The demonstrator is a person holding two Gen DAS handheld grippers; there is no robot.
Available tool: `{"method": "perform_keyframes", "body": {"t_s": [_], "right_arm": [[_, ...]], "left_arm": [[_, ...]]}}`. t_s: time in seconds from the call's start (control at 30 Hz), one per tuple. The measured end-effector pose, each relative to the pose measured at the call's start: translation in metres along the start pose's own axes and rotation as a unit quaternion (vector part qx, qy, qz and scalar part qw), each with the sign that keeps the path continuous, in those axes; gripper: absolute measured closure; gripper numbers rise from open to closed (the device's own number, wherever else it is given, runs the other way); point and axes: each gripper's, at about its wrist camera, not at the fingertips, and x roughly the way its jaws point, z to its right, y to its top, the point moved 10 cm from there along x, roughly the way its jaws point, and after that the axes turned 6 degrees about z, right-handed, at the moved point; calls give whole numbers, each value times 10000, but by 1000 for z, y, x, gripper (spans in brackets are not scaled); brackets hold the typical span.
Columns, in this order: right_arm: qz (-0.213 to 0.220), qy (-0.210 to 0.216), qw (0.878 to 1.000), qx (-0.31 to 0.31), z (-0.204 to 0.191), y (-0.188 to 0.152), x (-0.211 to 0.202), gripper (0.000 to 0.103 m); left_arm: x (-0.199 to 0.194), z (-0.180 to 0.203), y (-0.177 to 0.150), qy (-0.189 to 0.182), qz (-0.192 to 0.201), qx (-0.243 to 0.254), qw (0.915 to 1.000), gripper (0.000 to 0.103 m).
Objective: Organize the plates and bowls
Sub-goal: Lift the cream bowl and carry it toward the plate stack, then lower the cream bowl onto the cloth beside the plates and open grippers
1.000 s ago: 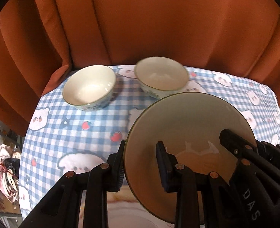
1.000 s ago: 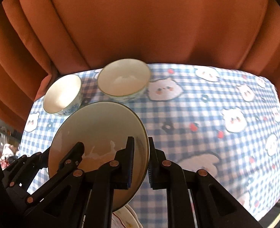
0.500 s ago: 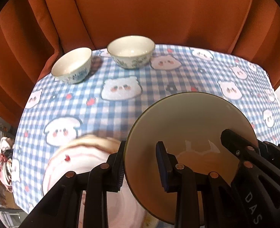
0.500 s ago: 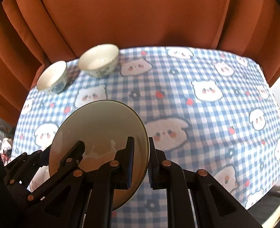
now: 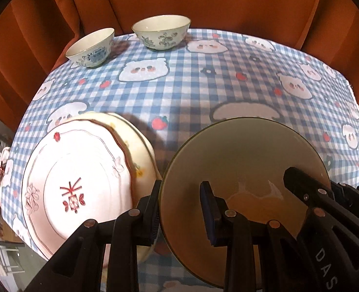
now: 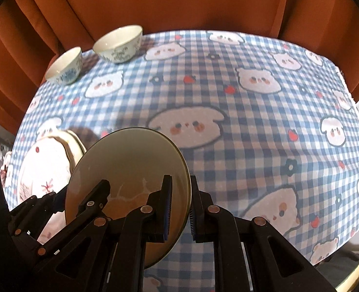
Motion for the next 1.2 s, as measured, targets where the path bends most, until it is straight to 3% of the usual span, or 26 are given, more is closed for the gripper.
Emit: {"method": "perform_keyframes", "body": {"t_s": [0.5,0.63,0.73,0.77,0.87,0.93,1.0,1.07,1.2], "right_arm": [[-221,172,9995,-145,23,-15,5,87],[-181,239,9994,-148,23,-13,7,87],[-182,244,9994,-193,24,-14,7,86],[-206,244,9993,-199,25,-15,8,85],[-204,153,9996,-149,29,-16,8,72],[-115,111,9998,-108,32,-14,4,49],[59,99,9999,-95,31,-10,-3,37],[207,68,9997,-122,29,-6,-10,36],[442,-42,9988,-187,21,3,-26,34]], "left_arm": [[3,22,-16,155,-170,-128,9997,74],[6,25,-18,58,-229,-179,9996,61],[7,28,-20,35,-289,-178,9994,38],[6,29,-21,50,-277,-170,9995,35],[2,29,-20,54,-226,-163,9996,31],[-3,26,-18,30,-114,-197,9997,25],[-10,22,-13,53,47,-214,9997,20],[-18,18,-9,63,191,-237,9995,15],[-29,11,-2,-86,369,-268,9989,15]]}}
